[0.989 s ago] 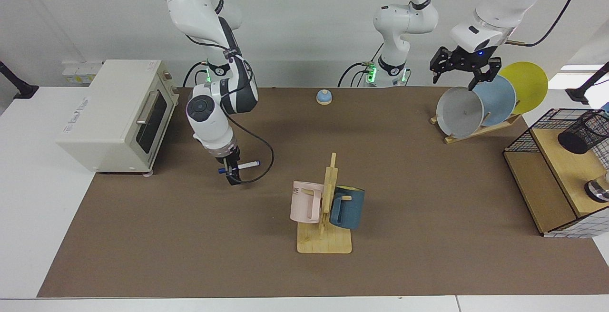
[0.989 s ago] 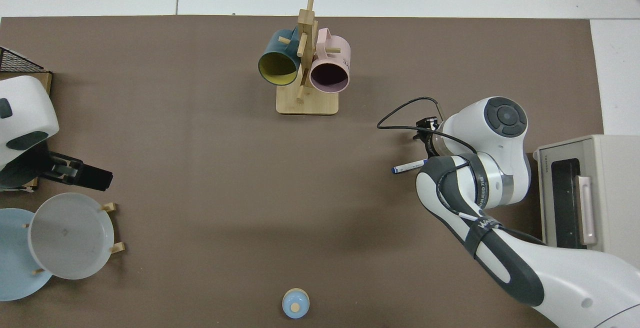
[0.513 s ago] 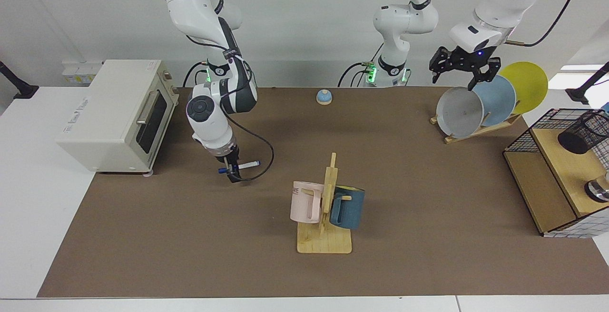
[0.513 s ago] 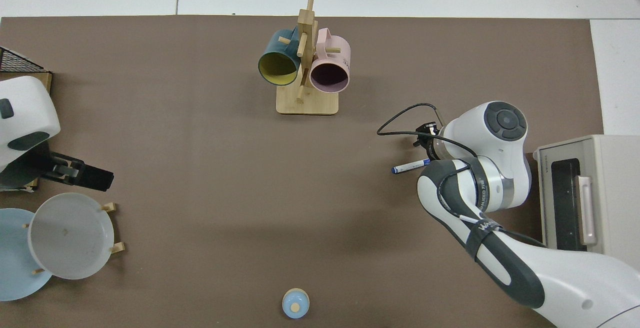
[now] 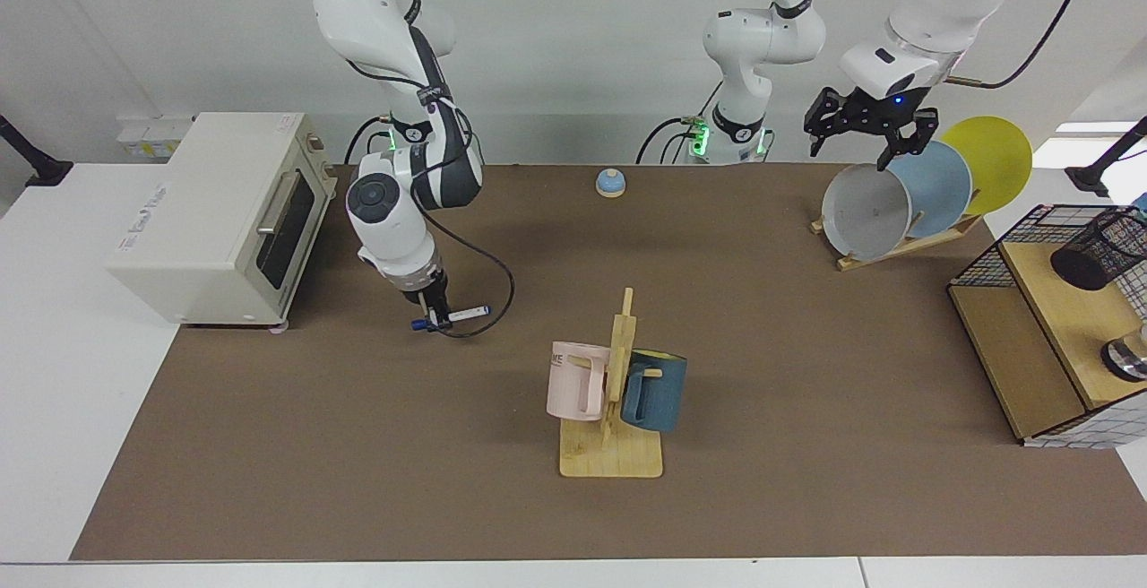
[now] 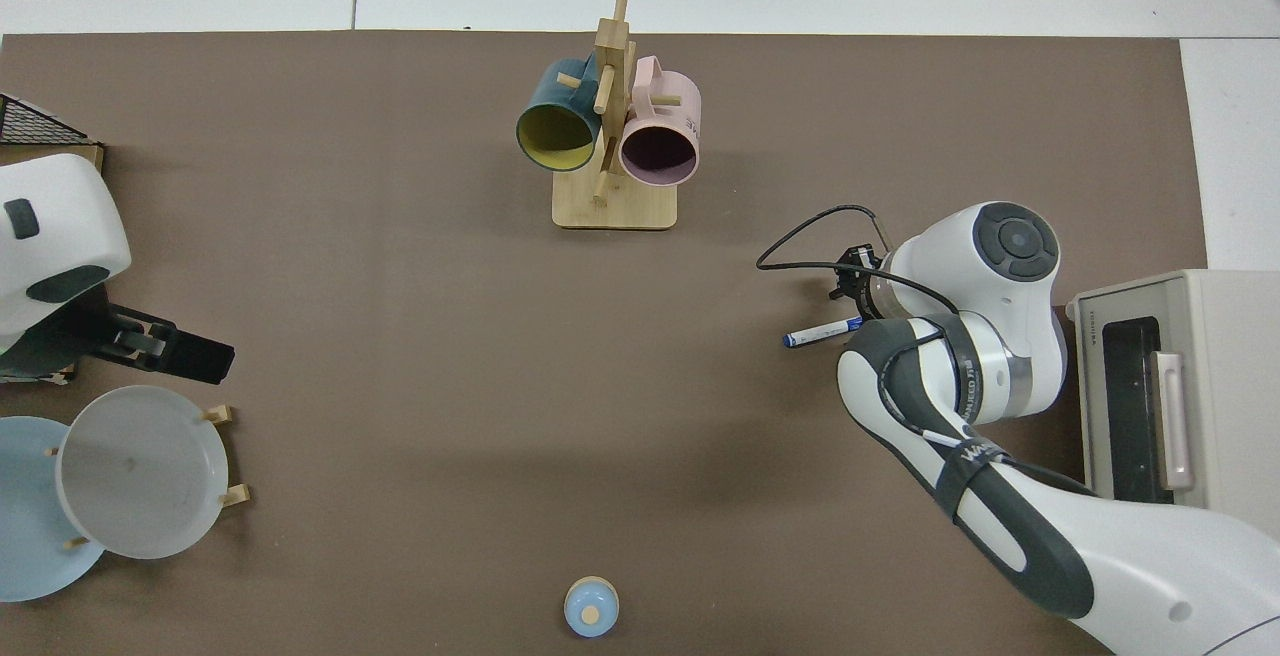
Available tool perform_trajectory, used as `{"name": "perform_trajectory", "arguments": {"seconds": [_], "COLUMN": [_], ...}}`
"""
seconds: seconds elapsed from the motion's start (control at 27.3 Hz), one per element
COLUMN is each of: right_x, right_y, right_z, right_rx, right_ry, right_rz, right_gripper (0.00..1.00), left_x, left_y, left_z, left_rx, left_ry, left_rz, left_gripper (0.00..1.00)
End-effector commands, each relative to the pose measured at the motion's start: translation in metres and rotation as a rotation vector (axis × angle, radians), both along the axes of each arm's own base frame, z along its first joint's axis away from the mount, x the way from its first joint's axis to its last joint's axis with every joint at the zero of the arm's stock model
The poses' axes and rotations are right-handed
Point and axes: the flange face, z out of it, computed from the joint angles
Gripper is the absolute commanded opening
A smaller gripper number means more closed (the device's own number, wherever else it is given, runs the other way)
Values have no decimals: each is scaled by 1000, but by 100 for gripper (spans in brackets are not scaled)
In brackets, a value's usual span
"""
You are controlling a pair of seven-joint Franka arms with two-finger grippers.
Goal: Put markers into pen holder
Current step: 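Lower the right gripper and close it on the white marker, then lift the marker with the right gripper and carry it toward the robot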
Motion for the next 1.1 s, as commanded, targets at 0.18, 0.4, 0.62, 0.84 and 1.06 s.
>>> {"name": "perform_trajectory", "arguments": {"seconds": [0.18,0.4,0.62,0.84,1.06], "right_x": [-8,-13,-31,-39,-57], "right_y": [-13,-9,-5,6,14], "right_z": [27,51,119,178,230], "right_rx": [5,7,5,4,7], "right_ry": [3,11,9,26,14], "right_rz": [6,14,38,62,85], "right_gripper": [0,0,0,0,0], "left_x": [-10,-11,-10,-8,-9], "left_y": [-1,-1,-1,-3,1], "left_z": [0,0,1,1,2], "left_rx": [-13,-13,-15,-35,-34], "left_ry": [10,11,5,-3,3], "left_rz": [4,4,-4,-7,12], "left_gripper": [100,100,100,100,100]}}
